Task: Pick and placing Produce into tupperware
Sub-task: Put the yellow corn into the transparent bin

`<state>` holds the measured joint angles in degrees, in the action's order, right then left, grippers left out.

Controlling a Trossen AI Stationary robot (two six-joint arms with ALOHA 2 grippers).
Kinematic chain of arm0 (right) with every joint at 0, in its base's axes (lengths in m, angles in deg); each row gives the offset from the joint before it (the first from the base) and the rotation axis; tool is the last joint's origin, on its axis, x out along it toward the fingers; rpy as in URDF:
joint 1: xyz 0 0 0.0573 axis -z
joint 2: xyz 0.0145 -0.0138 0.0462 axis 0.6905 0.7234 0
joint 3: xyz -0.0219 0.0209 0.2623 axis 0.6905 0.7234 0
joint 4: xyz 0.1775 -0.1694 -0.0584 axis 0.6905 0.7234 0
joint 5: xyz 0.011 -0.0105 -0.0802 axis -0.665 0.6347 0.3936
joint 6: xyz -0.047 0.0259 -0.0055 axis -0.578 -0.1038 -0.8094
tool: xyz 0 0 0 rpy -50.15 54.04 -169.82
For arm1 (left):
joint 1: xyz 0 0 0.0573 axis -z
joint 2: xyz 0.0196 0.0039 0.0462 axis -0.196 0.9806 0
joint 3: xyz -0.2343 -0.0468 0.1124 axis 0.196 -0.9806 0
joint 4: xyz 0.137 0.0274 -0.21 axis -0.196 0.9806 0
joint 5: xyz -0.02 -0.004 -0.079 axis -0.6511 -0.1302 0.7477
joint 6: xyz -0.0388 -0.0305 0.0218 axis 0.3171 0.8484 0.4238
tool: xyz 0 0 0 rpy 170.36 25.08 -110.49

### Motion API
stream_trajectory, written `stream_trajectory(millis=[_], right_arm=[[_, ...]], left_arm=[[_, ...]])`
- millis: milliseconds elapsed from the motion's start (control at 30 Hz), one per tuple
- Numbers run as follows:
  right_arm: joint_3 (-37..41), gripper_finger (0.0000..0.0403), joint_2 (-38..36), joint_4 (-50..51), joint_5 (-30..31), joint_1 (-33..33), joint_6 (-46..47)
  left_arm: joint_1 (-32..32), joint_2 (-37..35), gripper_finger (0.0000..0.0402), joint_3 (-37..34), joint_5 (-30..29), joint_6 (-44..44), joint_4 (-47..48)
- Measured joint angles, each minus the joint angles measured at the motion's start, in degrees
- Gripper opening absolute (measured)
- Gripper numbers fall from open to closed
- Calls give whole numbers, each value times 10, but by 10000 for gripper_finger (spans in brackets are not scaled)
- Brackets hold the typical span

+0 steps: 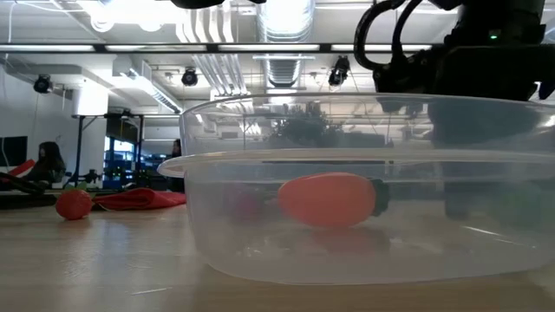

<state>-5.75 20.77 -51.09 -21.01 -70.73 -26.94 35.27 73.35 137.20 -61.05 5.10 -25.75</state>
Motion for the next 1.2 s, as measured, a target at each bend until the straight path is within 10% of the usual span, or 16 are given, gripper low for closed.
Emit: stream_trajectory(millis=[1200], right_arm=[[4, 136, 12, -76, -72, -16, -8]], left_arm=[[0, 0, 240, 0, 0, -5, 0]])
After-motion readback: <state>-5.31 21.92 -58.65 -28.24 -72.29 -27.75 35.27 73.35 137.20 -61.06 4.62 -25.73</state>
